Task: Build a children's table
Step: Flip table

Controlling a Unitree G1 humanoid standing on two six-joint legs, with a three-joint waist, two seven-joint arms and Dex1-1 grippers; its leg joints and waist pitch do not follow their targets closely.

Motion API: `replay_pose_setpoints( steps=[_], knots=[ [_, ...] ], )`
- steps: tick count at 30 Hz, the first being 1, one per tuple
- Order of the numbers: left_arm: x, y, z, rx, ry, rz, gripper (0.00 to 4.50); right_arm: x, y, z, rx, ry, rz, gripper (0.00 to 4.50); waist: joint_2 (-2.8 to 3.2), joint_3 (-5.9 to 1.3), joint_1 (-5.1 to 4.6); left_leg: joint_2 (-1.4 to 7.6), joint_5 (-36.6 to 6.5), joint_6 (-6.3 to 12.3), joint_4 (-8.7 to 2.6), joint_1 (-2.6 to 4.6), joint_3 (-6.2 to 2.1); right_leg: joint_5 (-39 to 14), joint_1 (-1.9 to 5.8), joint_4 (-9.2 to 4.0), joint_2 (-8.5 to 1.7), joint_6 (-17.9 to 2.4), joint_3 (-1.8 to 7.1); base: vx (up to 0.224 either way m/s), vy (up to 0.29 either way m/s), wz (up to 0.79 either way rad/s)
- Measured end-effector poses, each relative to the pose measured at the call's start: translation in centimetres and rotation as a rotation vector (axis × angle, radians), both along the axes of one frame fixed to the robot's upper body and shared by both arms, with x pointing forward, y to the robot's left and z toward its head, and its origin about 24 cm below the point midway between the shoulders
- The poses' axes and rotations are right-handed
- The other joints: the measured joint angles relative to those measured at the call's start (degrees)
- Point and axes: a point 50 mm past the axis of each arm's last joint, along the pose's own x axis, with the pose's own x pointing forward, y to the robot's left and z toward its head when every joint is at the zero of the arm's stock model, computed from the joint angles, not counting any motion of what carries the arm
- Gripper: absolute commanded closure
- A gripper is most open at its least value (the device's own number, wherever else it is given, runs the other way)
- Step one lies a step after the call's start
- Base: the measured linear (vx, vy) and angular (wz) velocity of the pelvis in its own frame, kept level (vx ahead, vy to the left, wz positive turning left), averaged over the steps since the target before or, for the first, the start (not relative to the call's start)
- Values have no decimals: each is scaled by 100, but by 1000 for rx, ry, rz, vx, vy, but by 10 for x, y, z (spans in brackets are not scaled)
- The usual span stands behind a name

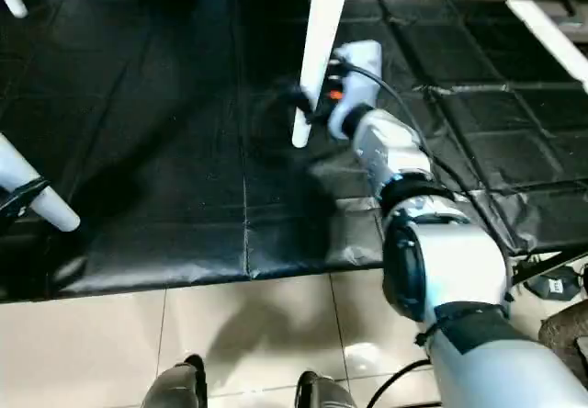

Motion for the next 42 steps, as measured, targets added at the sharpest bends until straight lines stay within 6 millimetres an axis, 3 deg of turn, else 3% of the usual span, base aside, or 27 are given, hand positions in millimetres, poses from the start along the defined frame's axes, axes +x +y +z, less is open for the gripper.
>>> replay_pose_setpoints(
  steps=[12,18,24,33,35,37,39,42],
  knots=[
    [18,7,3,-54,6,26,289,-12,-14,-5,-64,-33,242,0,35,38,33,13,5,-2,17,15,10,0,2,46,-2,-1,-2,0,0,0],
    [38,14,4,-124,-27,109,289,-18,-21,-4,-43,-80,337,0,29,33,3,62,7,-5,102,15,41,-11,3,124,6,-21,-6,0,0,0],
    [55,21,3,-152,-36,185,289,-28,-18,-18,-17,-131,391,0,21,3,-7,68,6,-6,167,22,41,-18,4,201,5,-32,-4,0,0,0],
    [59,26,-6,-161,1,226,289,-35,-10,-38,-14,-127,337,0,-15,-219,-76,73,1,-29,194,31,32,-14,18,219,7,-38,-5,0,0,0],
    [54,29,-8,-161,10,234,233,-36,-10,-44,-13,-130,295,0,-41,-278,-101,72,0,-26,202,32,31,-14,27,215,7,-37,-4,0,0,0],
    [47,31,-9,-167,8,241,233,-37,-11,-46,-5,-141,252,0,-62,-304,-137,72,-2,-25,208,30,31,-14,29,215,7,-37,-3,0,0,0],
    [36,36,-24,-176,62,267,205,-39,-17,-50,9,-151,200,0,-69,-323,-170,72,-5,-23,213,33,31,-12,36,215,7,-35,-3,0,0,0],
    [18,41,-54,-239,145,322,185,-48,-32,-62,50,-164,120,0,-133,-359,-102,86,-2,-27,215,26,15,-12,38,216,16,-35,-26,0,0,0]
  ],
)
